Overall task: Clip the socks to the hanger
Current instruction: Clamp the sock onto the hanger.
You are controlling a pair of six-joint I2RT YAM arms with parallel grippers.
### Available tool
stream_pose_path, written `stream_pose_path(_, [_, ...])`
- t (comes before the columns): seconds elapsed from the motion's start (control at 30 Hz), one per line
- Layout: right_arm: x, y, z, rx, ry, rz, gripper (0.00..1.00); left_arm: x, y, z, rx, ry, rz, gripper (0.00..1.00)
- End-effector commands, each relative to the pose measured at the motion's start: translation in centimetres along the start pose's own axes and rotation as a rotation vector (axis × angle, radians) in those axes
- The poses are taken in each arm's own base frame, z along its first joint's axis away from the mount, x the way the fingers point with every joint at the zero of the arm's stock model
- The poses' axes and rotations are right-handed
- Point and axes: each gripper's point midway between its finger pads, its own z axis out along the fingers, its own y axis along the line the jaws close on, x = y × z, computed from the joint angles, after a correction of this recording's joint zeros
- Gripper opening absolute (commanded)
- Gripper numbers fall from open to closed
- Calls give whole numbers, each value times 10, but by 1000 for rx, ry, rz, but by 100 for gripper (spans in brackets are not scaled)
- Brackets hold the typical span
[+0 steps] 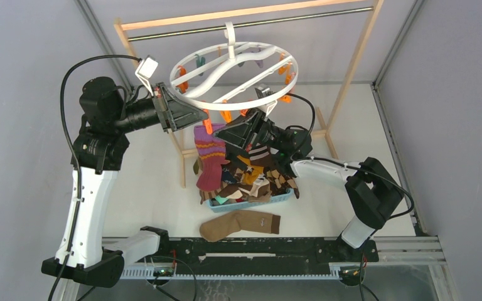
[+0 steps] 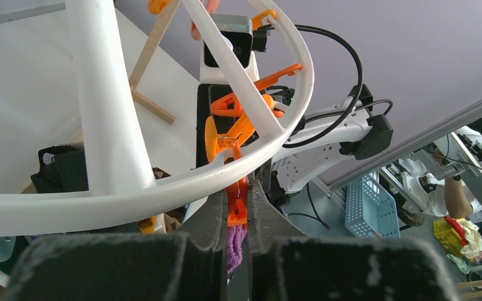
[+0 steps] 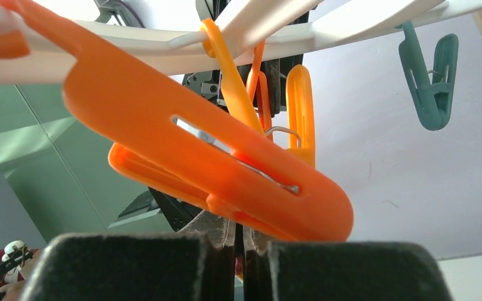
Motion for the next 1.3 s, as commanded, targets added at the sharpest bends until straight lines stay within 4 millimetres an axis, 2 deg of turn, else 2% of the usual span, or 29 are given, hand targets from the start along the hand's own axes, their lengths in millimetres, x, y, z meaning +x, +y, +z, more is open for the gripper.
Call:
stream_pose_path(0.0, [-19, 21, 10, -78, -64, -76, 0, -5, -16, -5, 50, -9, 38, 6])
stream_pose_path(0.43, [-25, 15, 12, -56, -108, -72, 0, -7, -17, -5, 50, -13, 41, 7])
stream_pose_path(0.7, [-22, 20, 14, -69, -100, -75, 0, -8, -16, -7, 38, -24, 51, 24])
stream_pose_path(0.87, [-25, 25, 14, -76, -108, -77, 5, -10, -17, -9, 19, -44, 45, 38])
stream_pose_path(1.13, [-32, 22, 10, -52, -147, -68, 9, 0, -10, -20, -52, -66, 72, 94])
stream_pose_path(1.27, [-32, 22, 11, -52, -145, -64, 10, 15, 4, -25, -122, -57, 88, 97])
